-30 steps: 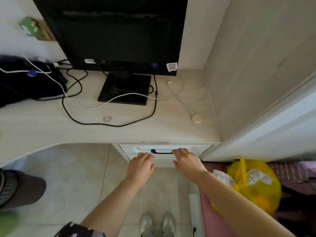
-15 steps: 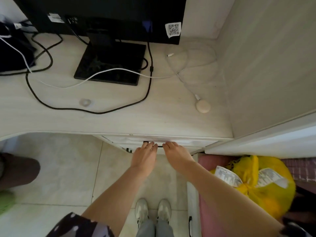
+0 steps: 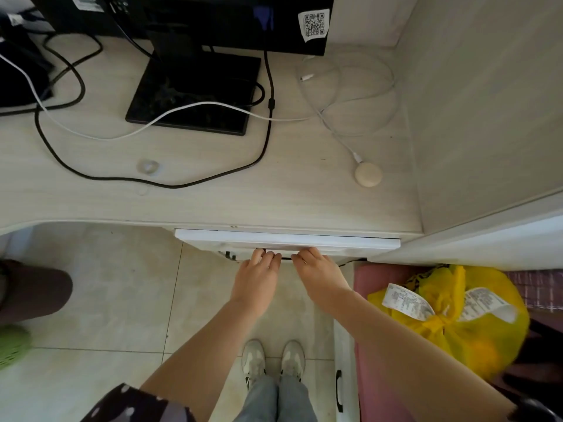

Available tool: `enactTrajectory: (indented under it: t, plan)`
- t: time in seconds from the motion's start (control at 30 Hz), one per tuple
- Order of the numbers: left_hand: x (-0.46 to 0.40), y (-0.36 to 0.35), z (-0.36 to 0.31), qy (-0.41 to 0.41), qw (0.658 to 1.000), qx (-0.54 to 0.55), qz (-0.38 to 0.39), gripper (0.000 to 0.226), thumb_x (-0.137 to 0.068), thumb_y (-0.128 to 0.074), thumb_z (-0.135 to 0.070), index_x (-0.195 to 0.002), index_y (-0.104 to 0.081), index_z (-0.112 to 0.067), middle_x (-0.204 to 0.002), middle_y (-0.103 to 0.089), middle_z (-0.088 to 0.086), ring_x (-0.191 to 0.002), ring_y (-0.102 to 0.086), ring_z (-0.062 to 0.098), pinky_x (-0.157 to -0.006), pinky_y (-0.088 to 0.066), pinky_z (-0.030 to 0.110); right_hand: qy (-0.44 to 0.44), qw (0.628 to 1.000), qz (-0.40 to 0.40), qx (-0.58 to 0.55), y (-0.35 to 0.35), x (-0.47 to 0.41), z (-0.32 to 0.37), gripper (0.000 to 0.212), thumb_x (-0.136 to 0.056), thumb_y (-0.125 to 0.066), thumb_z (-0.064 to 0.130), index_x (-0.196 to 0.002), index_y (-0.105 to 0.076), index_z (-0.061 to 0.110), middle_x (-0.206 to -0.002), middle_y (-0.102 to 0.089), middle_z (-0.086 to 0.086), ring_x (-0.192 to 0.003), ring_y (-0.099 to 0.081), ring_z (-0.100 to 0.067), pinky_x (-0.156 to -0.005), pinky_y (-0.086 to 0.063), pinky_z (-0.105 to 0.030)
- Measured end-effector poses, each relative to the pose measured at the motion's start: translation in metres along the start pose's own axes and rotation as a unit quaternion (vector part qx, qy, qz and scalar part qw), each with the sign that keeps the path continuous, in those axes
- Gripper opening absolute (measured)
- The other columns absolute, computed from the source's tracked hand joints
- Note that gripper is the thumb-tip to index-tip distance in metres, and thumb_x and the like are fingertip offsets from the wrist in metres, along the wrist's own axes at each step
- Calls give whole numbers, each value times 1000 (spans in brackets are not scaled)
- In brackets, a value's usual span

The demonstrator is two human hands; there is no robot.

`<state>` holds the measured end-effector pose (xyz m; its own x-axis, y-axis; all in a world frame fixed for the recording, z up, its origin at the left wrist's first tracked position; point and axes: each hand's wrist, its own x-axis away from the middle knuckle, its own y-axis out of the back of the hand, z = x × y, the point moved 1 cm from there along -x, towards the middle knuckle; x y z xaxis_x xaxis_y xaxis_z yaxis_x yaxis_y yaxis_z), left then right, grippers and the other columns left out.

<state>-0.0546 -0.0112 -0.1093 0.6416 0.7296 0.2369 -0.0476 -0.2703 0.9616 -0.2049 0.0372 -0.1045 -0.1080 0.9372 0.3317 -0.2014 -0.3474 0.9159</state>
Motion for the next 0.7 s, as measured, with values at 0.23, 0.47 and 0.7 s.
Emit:
enactTrajectory:
  t: [0.23, 0.47, 0.7]
  plan:
    - [32, 3, -10, 17, 995, 50, 79, 60, -82, -58, -10, -140, -44, -11, -137, -51, 0, -134, -39, 23, -90, -46, 35, -14, 999, 40, -18, -7, 31, 17, 72, -77, -63, -2, -143, -34, 3, -143, -41, -8, -139, -29, -26, -104, -40, -35]
    - [52, 38, -14, 43, 987, 148, -40, 26, -81, -60, -7, -105, -64, -14, -99, -68, 0, -94, -63, 22, -68, -52, 34, -51, 995, 74, -39, -5, 58, 38, 75, -85, -56, 1, -150, -19, 8, -153, -25, -5, -145, -16, -22, -109, -35, -34]
    - [54, 40, 17, 4, 991, 80, -111, 50, -66, -81, -15, -113, -64, -15, -109, -63, 2, -100, -61, 25, -90, -50, 37, -72, 992, 89, -61, -13, 77, 48, 75, -88, -52, 1, -152, -14, 10, -157, -18, -2, -147, -11, -19, -112, -32, -34]
